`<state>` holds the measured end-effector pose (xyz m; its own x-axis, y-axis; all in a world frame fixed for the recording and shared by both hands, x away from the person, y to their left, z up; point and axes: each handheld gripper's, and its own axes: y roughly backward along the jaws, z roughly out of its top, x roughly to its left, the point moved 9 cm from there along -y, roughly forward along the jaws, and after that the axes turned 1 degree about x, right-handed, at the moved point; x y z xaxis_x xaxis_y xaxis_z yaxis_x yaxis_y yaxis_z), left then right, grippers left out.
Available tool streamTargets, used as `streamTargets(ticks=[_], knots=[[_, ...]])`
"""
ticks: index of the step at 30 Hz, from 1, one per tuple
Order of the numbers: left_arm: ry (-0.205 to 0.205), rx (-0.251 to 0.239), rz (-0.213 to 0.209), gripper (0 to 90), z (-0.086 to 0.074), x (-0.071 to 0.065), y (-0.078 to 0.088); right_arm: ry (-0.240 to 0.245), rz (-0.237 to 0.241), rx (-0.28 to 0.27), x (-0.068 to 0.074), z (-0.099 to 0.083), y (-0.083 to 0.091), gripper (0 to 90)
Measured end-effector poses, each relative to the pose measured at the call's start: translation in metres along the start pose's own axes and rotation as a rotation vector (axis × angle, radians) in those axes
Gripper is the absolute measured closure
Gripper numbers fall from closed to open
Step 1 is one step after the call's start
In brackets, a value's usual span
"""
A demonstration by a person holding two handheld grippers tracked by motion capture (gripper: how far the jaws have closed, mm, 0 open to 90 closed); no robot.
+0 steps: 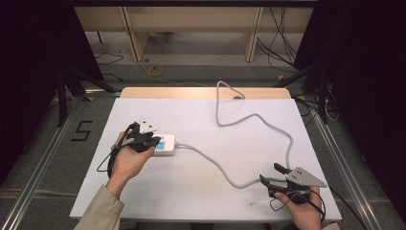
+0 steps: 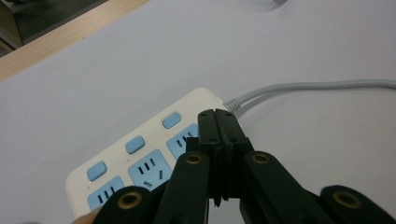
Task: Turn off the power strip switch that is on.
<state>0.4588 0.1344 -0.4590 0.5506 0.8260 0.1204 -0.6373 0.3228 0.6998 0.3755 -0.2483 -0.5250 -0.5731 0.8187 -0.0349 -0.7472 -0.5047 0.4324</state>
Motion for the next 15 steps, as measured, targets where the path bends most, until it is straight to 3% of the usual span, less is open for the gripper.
streamTargets(ticks=[15], knots=[[0.001, 0.008, -0.004, 89.5, 0.0082, 0.0032, -0.0038, 0.0, 0.002, 0.0, 0.0003, 0.0001, 0.0002, 30.6]])
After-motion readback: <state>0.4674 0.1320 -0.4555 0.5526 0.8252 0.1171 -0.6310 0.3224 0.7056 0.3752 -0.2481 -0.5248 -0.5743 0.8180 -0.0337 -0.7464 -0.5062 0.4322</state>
